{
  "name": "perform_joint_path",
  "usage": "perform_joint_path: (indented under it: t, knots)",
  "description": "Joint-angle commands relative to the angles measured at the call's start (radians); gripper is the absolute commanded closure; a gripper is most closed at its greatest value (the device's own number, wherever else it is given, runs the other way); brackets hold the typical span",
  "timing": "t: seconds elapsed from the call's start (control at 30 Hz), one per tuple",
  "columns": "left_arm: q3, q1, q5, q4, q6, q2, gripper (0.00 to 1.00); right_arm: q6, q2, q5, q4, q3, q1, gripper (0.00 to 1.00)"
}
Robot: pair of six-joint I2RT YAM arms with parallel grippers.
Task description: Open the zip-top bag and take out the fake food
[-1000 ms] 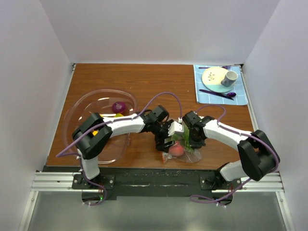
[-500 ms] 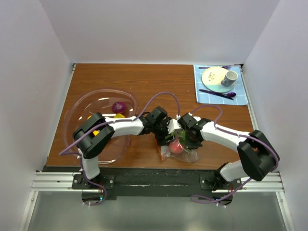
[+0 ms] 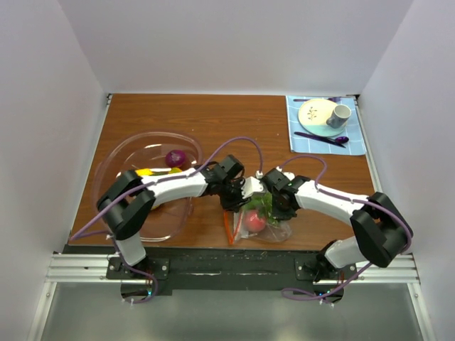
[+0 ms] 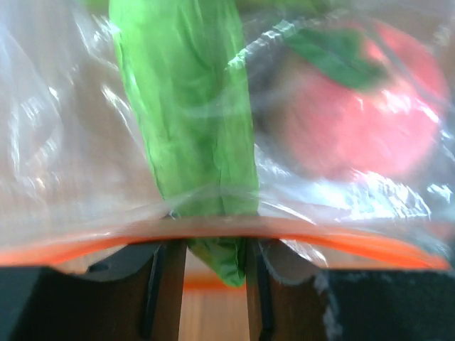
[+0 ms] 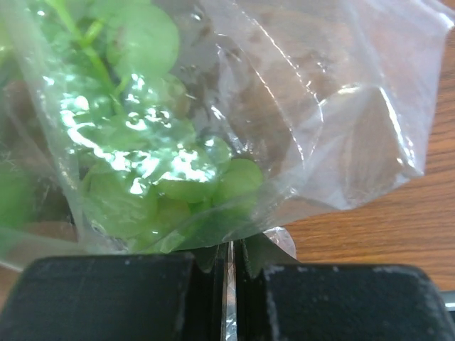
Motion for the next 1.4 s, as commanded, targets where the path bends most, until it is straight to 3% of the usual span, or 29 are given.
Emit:
perform_joint_path:
  t: [0.0,0.23,0.43,0.53,0.73,0.87,0.97,1.0,1.07,1.1,1.17,1.3,1.37]
  knots:
    - [0.024,0.045,0.017,-0.155,0.06,-0.195,1.0,0.042,0.076,-0.049,0.047,-0.032,0.01,1.0]
    - [0.008,0.196,0.008,-0.491,0.166,-0.348,1.0,0.034,0.082,-0.057,0.069,-0.032,-0.054,1.0]
    - [-0.076,0.254,-0.167,-0.603,0.219,-0.493,1.0,-0.007,0.054,-0.072,0.066,-0.039,-0.137,1.0]
    - [-0.082,0.327,-0.227,-0.614,0.241,-0.563,1.0,-0.023,0.039,-0.066,0.056,-0.039,-0.159,1.0]
    - [-0.059,0.661,-0.227,-0.534,0.302,-0.646,1.0,-0.03,0.028,-0.08,0.067,-0.055,-0.165,1.0]
    - [-0.039,0.774,-0.126,-0.516,0.281,-0.64,1.0,-0.03,0.017,-0.081,0.066,-0.07,-0.165,1.0]
    - [-0.074,0.795,-0.188,-0.45,0.247,-0.623,1.0,-0.029,-0.003,-0.084,0.063,-0.07,-0.165,1.0]
    - [-0.103,0.797,-0.223,-0.424,0.242,-0.614,0.91,-0.029,-0.006,-0.084,0.059,-0.068,-0.165,1.0]
    - [-0.133,0.802,-0.247,-0.405,0.239,-0.571,0.53,-0.03,-0.018,-0.087,0.053,-0.061,-0.165,1.0]
    - [-0.151,0.802,-0.25,-0.399,0.229,-0.553,0.04,-0.03,-0.022,-0.089,0.053,-0.059,-0.165,1.0]
    - [-0.165,0.802,-0.236,-0.385,0.221,-0.543,0.0,-0.03,-0.033,-0.09,0.049,-0.052,-0.165,1.0]
    - [-0.092,0.789,-0.005,-0.399,0.204,-0.591,0.0,-0.032,-0.041,-0.093,0.041,-0.042,-0.165,1.0]
    - [-0.052,0.696,0.048,-0.42,0.18,-0.605,0.0,-0.032,-0.041,-0.095,0.032,-0.033,-0.165,1.0]
